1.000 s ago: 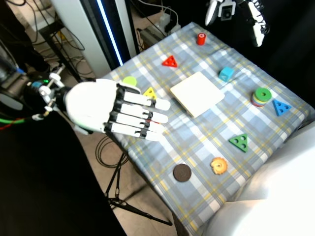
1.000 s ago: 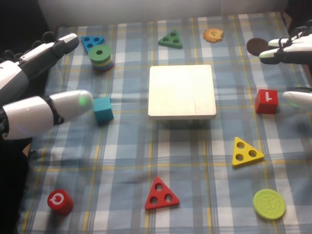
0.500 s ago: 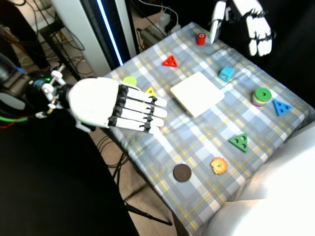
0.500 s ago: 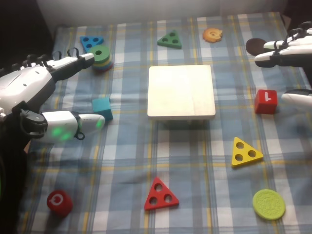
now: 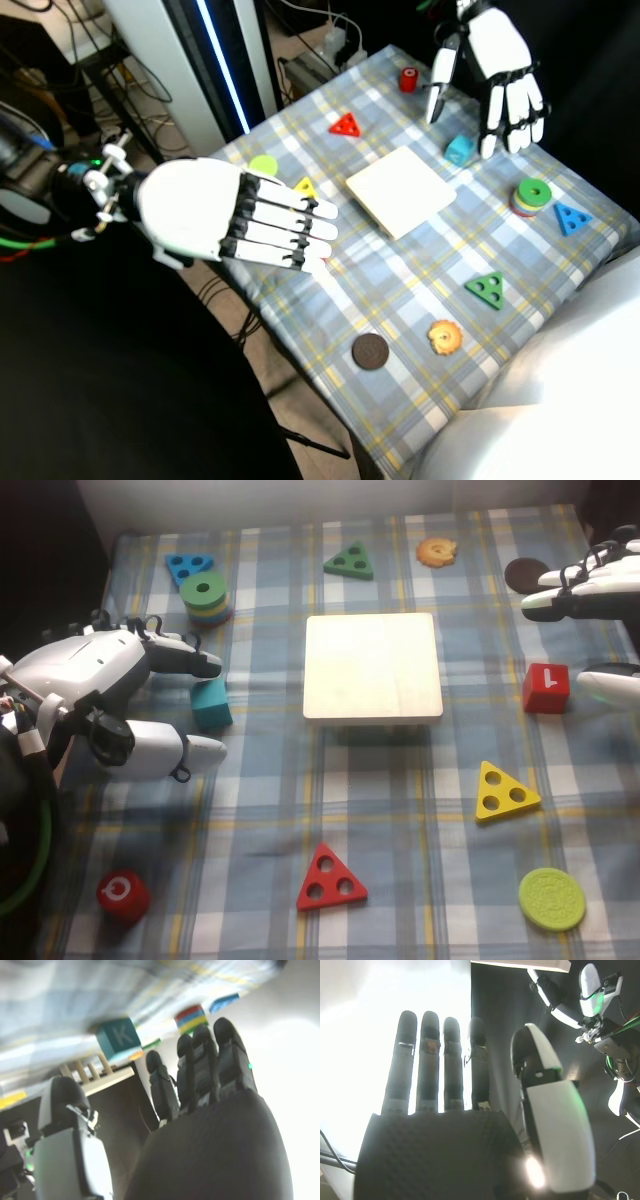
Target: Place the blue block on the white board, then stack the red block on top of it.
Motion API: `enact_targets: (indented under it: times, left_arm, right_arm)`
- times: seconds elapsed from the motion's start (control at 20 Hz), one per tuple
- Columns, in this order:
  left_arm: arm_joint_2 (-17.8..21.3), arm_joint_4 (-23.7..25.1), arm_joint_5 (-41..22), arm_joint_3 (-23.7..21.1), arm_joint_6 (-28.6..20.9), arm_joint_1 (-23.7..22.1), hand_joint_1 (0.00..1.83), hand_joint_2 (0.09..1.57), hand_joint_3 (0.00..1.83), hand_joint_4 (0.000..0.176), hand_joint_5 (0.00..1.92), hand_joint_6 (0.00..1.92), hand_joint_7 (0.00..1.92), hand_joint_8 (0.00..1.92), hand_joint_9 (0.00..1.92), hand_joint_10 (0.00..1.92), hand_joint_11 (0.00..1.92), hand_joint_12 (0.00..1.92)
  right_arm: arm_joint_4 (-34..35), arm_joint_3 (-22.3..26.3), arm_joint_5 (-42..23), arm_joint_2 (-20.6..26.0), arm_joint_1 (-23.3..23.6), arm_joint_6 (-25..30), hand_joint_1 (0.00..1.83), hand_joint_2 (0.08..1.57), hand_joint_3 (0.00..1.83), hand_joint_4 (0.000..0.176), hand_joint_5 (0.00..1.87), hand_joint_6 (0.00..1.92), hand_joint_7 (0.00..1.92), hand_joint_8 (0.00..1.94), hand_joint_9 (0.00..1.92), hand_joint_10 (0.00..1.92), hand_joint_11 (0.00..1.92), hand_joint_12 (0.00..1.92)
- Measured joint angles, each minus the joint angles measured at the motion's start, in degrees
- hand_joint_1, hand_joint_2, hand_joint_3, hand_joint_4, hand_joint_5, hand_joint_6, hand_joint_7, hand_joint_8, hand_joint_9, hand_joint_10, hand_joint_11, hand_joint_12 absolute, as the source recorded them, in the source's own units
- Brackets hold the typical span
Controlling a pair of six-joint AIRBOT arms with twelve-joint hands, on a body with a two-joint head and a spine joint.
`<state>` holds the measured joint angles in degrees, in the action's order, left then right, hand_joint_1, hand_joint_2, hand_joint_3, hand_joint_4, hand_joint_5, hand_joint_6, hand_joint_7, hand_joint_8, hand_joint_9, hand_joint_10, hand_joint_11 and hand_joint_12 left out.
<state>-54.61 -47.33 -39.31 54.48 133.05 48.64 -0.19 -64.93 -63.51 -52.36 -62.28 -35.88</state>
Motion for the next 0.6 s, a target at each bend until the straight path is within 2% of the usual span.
enact_targets:
  times: [0.1, 0.15, 0.3, 0.35, 0.5, 0.55, 0.6]
  left_arm:
    - [-0.6, -1.3, 0.8, 1.2, 0.2, -0.6, 0.77, 0.94, 0.00, 0.176, 0.59, 0.00, 0.31, 0.00, 0.23, 0.00, 0.00, 0.26]
    - [-0.9, -1.2, 0.8, 1.6, 0.2, -0.8, 0.77, 0.93, 0.00, 0.176, 0.58, 0.00, 0.31, 0.00, 0.24, 0.00, 0.00, 0.28]
    - [-2.0, -1.7, 1.4, 2.8, 0.2, -1.5, 0.77, 0.94, 0.00, 0.176, 0.58, 0.00, 0.33, 0.00, 0.26, 0.00, 0.00, 0.33]
    - [-2.4, -2.3, 1.6, 3.3, 0.2, -1.6, 0.77, 0.94, 0.00, 0.176, 0.58, 0.00, 0.32, 0.00, 0.25, 0.00, 0.00, 0.33]
    - [-2.8, -2.6, 2.4, 4.2, 0.2, -1.8, 0.80, 0.94, 0.00, 0.176, 0.61, 0.01, 0.33, 0.01, 0.26, 0.00, 0.00, 0.33]
    - [-3.1, -3.3, 2.5, 4.7, 0.2, -1.9, 0.80, 0.95, 0.00, 0.168, 0.70, 0.02, 0.37, 0.01, 0.28, 0.00, 0.00, 0.35]
    - [-3.3, -3.5, 2.7, 5.1, 0.2, -1.9, 0.81, 0.96, 0.00, 0.146, 0.81, 0.02, 0.41, 0.01, 0.31, 0.01, 0.00, 0.34]
  right_arm:
    - [0.0, 0.0, 0.0, 0.0, 0.0, 0.0, 0.68, 1.29, 0.00, 0.038, 0.56, 0.01, 0.51, 0.01, 0.50, 0.00, 0.27, 0.49]
    - [0.0, 0.0, 0.0, 0.0, 0.0, 0.0, 0.68, 1.29, 0.00, 0.027, 0.56, 0.01, 0.52, 0.01, 0.50, 0.00, 0.27, 0.49]
    - [-0.1, 0.0, 0.0, 0.0, 0.0, 0.0, 0.69, 1.29, 0.00, 0.017, 0.56, 0.00, 0.52, 0.01, 0.51, 0.01, 0.28, 0.50]
    - [0.0, 0.0, 0.0, 0.0, 0.0, 0.0, 0.66, 1.29, 0.00, 0.023, 0.57, 0.00, 0.53, 0.00, 0.51, 0.00, 0.26, 0.50]
    - [-0.2, -0.1, 0.0, -0.1, 0.0, 0.0, 0.66, 1.29, 0.00, 0.022, 0.57, 0.00, 0.53, 0.01, 0.51, 0.00, 0.26, 0.51]
    - [-0.2, -0.1, 0.0, -0.1, 0.0, 0.0, 0.66, 1.30, 0.00, 0.018, 0.57, 0.00, 0.53, 0.00, 0.51, 0.00, 0.23, 0.56]
    - [-0.2, -0.1, 0.0, -0.1, 0.0, 0.0, 0.64, 1.30, 0.00, 0.020, 0.57, 0.00, 0.53, 0.00, 0.51, 0.00, 0.22, 0.58]
